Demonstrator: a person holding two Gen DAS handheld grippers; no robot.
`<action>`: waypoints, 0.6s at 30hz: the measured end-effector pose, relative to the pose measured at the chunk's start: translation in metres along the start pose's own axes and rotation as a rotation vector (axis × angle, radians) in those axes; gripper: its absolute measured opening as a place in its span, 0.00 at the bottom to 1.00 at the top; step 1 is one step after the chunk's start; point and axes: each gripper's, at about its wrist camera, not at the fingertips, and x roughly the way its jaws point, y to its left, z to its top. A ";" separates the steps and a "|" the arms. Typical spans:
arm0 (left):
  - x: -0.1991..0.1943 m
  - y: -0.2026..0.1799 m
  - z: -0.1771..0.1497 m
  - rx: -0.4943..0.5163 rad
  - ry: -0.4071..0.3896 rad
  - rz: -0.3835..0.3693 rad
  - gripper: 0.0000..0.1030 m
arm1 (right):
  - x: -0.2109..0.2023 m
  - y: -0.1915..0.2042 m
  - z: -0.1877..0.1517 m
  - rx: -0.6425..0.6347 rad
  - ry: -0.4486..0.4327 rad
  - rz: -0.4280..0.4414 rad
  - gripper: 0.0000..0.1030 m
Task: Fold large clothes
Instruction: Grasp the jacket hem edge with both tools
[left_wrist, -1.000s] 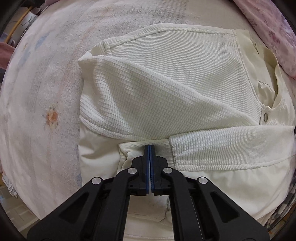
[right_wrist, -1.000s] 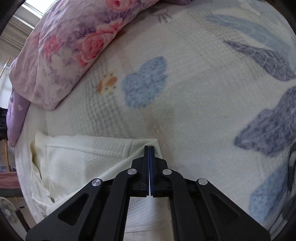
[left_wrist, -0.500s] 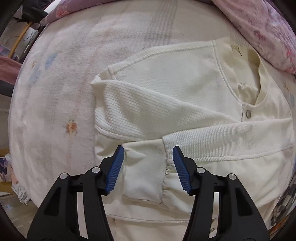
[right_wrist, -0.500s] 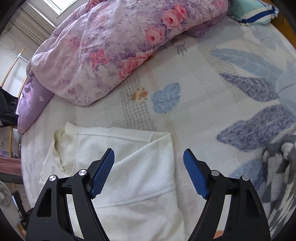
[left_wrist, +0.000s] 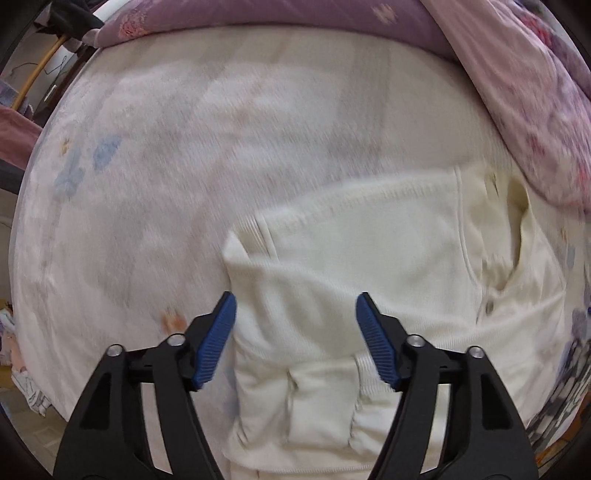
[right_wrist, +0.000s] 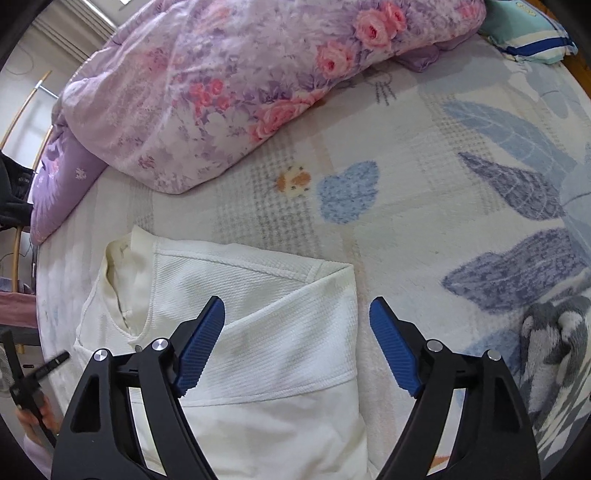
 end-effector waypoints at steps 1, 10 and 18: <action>0.000 0.002 0.006 0.007 -0.001 0.005 0.70 | 0.003 -0.001 0.003 -0.004 0.011 0.001 0.76; 0.051 0.039 0.043 0.072 0.142 -0.052 0.81 | 0.053 -0.015 0.030 -0.002 0.218 0.045 0.77; 0.102 0.067 0.053 0.009 0.257 -0.187 0.87 | 0.094 -0.018 0.045 -0.036 0.313 0.030 0.77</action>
